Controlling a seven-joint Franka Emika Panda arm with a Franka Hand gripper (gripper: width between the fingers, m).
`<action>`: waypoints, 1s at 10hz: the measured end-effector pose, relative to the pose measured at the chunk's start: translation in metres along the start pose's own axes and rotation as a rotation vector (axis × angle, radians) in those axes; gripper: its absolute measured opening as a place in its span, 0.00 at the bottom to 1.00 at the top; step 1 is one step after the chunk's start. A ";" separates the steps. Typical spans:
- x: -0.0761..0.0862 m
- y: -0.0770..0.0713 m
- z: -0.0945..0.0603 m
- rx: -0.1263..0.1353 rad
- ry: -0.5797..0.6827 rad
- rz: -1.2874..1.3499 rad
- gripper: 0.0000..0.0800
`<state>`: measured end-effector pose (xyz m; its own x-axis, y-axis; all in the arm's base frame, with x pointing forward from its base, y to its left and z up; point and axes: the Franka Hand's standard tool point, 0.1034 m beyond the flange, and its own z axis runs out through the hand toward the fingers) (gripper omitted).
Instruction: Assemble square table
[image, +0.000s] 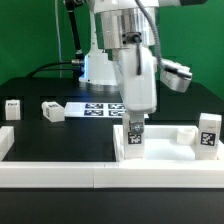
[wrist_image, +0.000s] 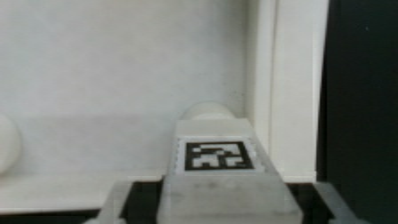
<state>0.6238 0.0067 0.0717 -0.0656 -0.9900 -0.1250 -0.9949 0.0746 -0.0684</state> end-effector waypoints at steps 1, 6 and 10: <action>-0.003 0.000 0.001 0.005 -0.005 0.094 0.36; -0.001 -0.005 -0.002 0.007 0.013 -0.442 0.73; -0.001 -0.005 -0.002 0.003 0.017 -0.734 0.81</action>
Offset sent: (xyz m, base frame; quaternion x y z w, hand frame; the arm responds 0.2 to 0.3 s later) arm 0.0000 0.0000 0.0000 0.0000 0.0000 0.0000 1.0000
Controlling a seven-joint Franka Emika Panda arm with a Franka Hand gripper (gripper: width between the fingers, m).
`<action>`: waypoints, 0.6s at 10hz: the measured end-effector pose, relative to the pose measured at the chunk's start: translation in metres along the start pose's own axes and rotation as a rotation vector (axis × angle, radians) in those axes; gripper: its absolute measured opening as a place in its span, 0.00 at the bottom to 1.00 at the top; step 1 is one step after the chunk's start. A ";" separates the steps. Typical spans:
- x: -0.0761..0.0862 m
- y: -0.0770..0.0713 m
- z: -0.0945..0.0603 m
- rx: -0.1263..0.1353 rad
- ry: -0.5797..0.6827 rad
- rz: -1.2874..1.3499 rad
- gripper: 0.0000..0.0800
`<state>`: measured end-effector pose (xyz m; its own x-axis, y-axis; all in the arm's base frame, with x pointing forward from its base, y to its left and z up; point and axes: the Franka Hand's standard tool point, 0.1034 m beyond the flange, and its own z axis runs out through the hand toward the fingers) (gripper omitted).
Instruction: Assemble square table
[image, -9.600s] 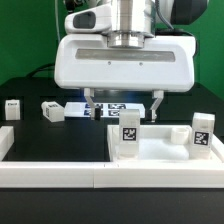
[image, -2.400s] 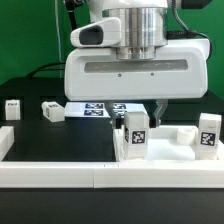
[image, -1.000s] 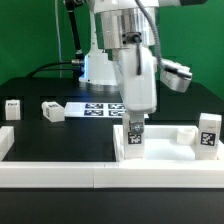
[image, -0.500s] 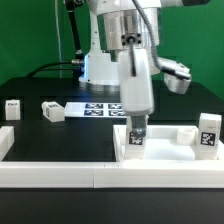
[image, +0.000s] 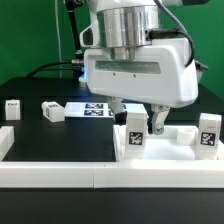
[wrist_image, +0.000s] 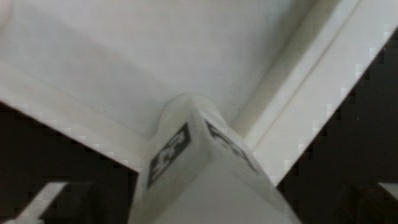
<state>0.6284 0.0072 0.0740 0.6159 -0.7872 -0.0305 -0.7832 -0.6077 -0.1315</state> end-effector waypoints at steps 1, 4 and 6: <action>0.002 0.002 0.000 -0.003 0.002 -0.134 0.81; 0.009 0.003 -0.005 -0.039 -0.009 -0.599 0.81; 0.008 0.003 -0.004 -0.037 -0.010 -0.530 0.53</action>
Offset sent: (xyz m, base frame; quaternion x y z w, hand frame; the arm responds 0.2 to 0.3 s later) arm 0.0143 0.0049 0.0060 -0.0036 -0.0365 -0.4058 0.9132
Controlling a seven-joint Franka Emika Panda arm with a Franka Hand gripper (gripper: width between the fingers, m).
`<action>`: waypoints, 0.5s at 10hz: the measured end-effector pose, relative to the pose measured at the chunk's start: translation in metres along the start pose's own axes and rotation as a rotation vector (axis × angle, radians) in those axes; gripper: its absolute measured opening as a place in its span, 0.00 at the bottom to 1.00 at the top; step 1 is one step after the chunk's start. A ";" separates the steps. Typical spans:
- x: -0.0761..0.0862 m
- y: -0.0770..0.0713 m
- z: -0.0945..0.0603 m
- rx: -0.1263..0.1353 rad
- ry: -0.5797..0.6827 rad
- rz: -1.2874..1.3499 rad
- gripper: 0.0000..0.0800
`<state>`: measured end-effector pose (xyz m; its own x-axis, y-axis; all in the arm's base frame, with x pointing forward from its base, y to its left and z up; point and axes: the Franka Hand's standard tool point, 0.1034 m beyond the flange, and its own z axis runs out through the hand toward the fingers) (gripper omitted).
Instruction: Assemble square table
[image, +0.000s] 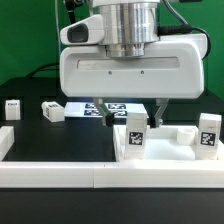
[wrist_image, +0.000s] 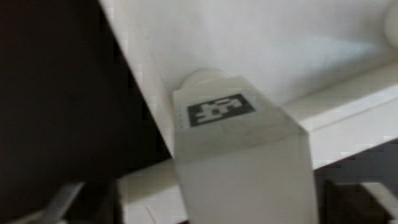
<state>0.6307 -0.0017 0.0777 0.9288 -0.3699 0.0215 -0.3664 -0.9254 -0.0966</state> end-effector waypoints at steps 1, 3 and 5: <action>0.000 0.000 0.000 0.002 0.000 0.039 0.53; 0.000 0.000 0.000 0.001 0.000 0.183 0.36; 0.000 0.001 0.000 0.001 -0.001 0.279 0.36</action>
Offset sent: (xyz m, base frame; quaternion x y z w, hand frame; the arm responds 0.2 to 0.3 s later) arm 0.0000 0.0000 0.0000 0.0000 0.0000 0.1938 0.9810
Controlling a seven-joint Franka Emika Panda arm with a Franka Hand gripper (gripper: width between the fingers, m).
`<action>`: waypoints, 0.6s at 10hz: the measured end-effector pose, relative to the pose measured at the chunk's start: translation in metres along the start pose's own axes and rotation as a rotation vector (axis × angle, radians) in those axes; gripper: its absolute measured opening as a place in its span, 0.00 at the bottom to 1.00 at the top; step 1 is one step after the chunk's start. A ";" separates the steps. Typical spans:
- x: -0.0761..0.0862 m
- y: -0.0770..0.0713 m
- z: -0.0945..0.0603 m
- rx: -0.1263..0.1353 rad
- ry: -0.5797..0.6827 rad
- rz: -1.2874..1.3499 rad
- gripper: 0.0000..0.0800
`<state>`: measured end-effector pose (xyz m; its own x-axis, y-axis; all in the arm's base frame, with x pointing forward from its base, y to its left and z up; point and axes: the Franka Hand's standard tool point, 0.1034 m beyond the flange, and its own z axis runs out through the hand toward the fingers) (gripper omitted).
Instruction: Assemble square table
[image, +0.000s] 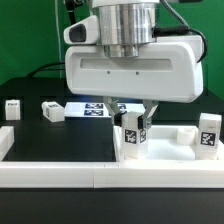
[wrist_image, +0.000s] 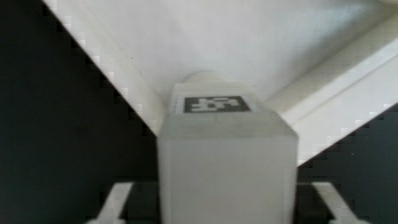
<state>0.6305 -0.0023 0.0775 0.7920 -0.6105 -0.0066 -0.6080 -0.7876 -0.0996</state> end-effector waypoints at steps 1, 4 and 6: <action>0.000 0.001 0.000 -0.001 0.000 0.112 0.36; 0.000 0.003 0.001 -0.002 -0.008 0.558 0.36; -0.001 0.004 0.001 -0.002 -0.009 0.817 0.36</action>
Offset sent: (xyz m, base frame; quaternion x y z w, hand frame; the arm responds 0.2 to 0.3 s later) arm 0.0041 -0.0032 0.0021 -0.0053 -0.0008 0.4167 0.9090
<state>0.6272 -0.0044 0.0760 0.0991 -0.9915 -0.0845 -0.9939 -0.0944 -0.0577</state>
